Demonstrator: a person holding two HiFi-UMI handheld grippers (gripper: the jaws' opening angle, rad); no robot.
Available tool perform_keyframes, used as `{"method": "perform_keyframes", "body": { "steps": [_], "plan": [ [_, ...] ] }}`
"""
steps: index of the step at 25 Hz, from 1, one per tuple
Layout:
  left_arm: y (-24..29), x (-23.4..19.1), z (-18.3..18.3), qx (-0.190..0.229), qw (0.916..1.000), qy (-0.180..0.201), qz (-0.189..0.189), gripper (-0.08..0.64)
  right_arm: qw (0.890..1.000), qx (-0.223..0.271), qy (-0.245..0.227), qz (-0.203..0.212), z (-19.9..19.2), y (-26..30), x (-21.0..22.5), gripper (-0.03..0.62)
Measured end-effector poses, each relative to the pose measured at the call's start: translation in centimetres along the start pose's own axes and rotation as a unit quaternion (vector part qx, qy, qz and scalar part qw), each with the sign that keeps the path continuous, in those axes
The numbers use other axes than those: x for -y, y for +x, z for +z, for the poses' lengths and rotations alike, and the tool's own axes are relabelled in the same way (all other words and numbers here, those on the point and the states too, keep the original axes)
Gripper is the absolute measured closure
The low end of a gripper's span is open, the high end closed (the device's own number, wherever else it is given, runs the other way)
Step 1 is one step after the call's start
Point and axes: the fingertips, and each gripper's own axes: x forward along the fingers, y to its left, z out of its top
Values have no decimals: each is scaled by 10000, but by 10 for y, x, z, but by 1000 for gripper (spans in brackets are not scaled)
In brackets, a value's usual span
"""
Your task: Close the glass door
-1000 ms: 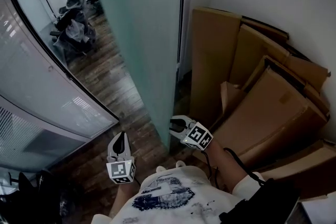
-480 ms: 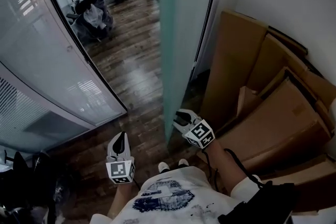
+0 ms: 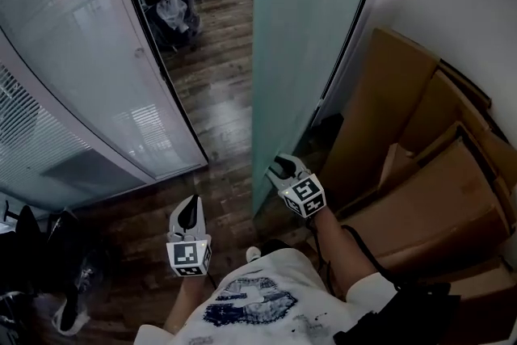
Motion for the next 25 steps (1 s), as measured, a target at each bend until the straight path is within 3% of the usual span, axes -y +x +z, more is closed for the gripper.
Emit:
{"method": "perform_keyframes", "body": {
  "steps": [6,13,18,25],
  "plan": [
    [-12,-26,0,102,9996,31,273,560,9999,-14,-20,-121,8,35,-2,457],
    [-29,-49,6,173,9973,-180,692,560,9990,-114,59,-425,14,66,2,457],
    [-35,-67,-8,110,9942,-377,1000,560,9990,-204,36,-408,17,90,3,459],
    [-21,-93,-15,20,9922,-416,1175,560,9974,-102,51,-709,29,127,0,457]
  ]
}}
